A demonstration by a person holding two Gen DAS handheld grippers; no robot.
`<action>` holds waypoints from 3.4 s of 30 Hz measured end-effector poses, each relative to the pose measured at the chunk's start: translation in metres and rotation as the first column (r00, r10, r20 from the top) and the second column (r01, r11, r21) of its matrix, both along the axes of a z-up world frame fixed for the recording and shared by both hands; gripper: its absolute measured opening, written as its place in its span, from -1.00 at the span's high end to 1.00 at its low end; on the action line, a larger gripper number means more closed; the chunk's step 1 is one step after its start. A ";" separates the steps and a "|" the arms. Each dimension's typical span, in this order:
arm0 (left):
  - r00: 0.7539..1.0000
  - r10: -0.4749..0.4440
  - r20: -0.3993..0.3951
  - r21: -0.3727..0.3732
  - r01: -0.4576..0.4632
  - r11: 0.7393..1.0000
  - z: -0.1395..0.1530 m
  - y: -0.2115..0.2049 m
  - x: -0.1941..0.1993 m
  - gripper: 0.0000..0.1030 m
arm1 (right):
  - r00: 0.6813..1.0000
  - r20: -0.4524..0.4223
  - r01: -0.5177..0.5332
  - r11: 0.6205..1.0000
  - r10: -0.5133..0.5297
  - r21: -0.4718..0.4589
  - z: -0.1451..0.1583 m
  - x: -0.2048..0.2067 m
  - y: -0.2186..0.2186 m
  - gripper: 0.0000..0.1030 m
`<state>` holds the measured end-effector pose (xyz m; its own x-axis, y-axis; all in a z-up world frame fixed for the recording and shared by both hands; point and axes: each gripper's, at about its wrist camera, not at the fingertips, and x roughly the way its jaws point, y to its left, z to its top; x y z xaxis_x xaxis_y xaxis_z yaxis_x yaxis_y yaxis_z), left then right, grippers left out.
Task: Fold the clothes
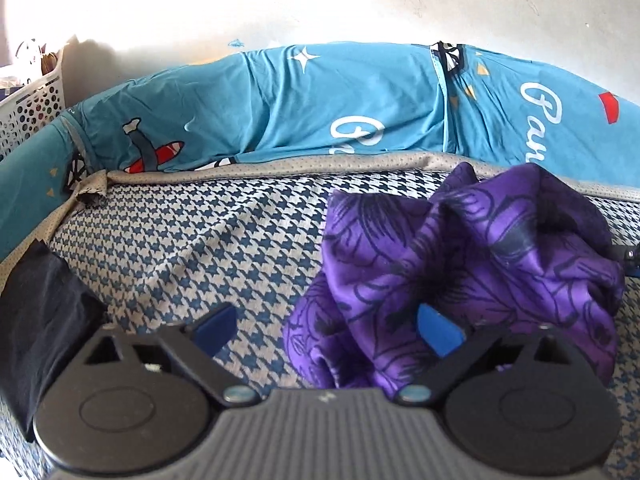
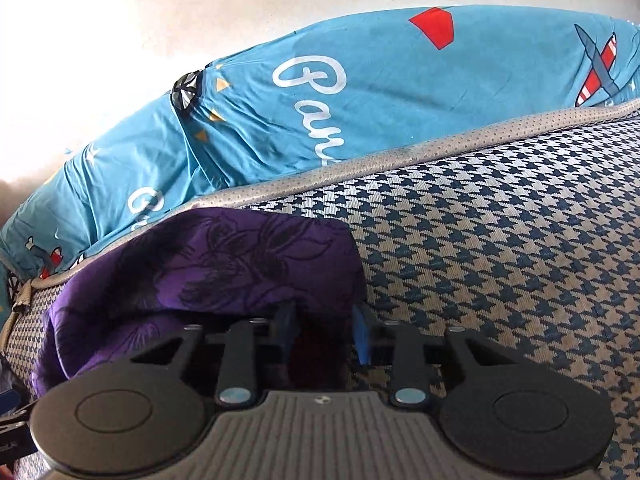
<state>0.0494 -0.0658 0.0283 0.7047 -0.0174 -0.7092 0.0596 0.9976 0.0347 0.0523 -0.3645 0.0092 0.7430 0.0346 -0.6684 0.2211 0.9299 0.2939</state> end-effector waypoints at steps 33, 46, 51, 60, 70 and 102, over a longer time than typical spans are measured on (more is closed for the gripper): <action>0.970 0.239 0.052 -0.115 -0.232 0.966 0.021 0.090 0.000 -1.00 | 0.813 0.348 -0.519 0.852 0.466 0.070 0.044 -0.048 0.096 0.67; 0.960 0.255 0.114 -0.197 -0.229 0.953 0.037 0.112 -0.015 -1.00 | 0.539 0.099 -0.828 0.548 0.837 -0.121 -0.010 -0.114 0.204 0.67; 0.967 0.229 0.109 -0.191 -0.206 0.960 0.036 0.108 -0.016 -1.00 | 0.410 -0.033 -0.902 0.399 0.912 -0.163 -0.033 -0.133 0.237 0.60; 0.930 0.343 0.130 -0.089 -0.334 0.939 0.036 0.118 -0.015 -1.00 | 0.339 0.112 -0.929 0.351 0.934 -0.116 0.002 -0.141 0.226 0.34; 0.772 0.597 0.218 -0.126 -0.584 0.802 0.064 0.171 -0.032 -1.00 | 0.469 0.250 -0.853 0.508 0.847 -0.122 0.026 -0.136 0.185 0.18; 0.973 0.225 0.049 -0.125 -0.217 0.968 0.033 0.094 -0.015 -1.00 | 0.650 0.181 -0.750 0.661 0.738 -0.002 0.021 -0.097 0.170 -0.20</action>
<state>0.0341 0.0283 0.0610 0.7434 0.0629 -0.6659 -0.1613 0.9830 -0.0873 -0.0446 -0.1945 0.0297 0.5380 0.6612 -0.5229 -0.5893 0.7385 0.3275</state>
